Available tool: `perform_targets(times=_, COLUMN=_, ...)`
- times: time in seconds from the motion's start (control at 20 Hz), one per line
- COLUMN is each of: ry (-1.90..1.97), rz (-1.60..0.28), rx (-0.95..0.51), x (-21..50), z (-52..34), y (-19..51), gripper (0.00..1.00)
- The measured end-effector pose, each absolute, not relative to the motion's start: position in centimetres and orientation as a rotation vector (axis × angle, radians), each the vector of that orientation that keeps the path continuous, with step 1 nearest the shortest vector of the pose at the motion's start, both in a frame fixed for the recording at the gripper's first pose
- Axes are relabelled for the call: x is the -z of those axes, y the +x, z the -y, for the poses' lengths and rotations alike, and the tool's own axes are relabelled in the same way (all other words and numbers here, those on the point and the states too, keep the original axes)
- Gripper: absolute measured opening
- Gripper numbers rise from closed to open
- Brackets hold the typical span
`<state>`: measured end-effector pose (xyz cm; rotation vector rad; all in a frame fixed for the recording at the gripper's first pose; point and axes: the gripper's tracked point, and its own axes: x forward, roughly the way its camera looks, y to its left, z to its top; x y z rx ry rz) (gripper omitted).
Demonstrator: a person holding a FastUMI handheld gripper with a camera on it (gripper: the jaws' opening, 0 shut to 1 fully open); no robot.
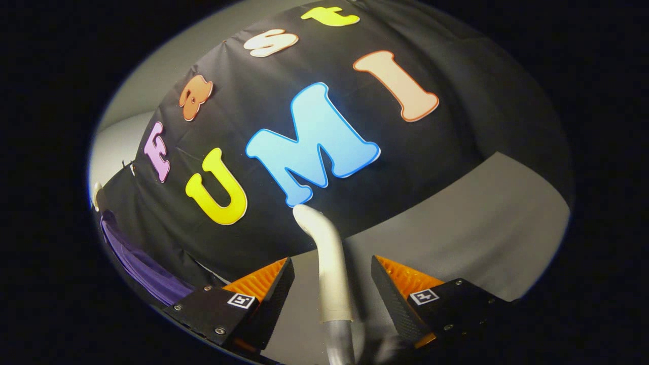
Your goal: Iron the clothes twice with a garment steamer, once on the left side and once on the right side.
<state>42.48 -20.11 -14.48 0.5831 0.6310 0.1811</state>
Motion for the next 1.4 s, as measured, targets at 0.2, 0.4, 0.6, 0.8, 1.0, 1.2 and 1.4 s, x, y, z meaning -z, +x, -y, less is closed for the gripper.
perform_targets(times=0.2, ry=0.732, rz=-0.763, rx=-0.262, x=17.4, z=17.9, y=42.5, gripper=0.94)
perform_targets(times=0.4, ry=0.856, rz=-0.845, rx=-0.315, x=18.0, z=16.8, y=42.5, gripper=0.94)
perform_targets(times=0.6, ry=0.91, rz=-0.879, rx=-0.351, x=18.8, z=16.0, y=42.4, gripper=0.77)
perform_targets(times=0.8, ry=0.965, rz=-0.915, rx=-0.363, x=19.5, z=16.1, y=42.6, gripper=0.45)
perform_targets(times=1.0, ry=0.973, rz=-0.911, rx=-0.357, x=19.2, z=16.0, y=42.3, gripper=0.39)
perform_targets(times=1.2, ry=0.926, rz=-0.87, rx=-0.323, x=19.0, z=16.1, y=42.5, gripper=0.35)
perform_targets(times=1.4, ry=0.825, rz=-0.756, rx=-0.251, x=16.1, z=17.3, y=41.9, gripper=0.35)
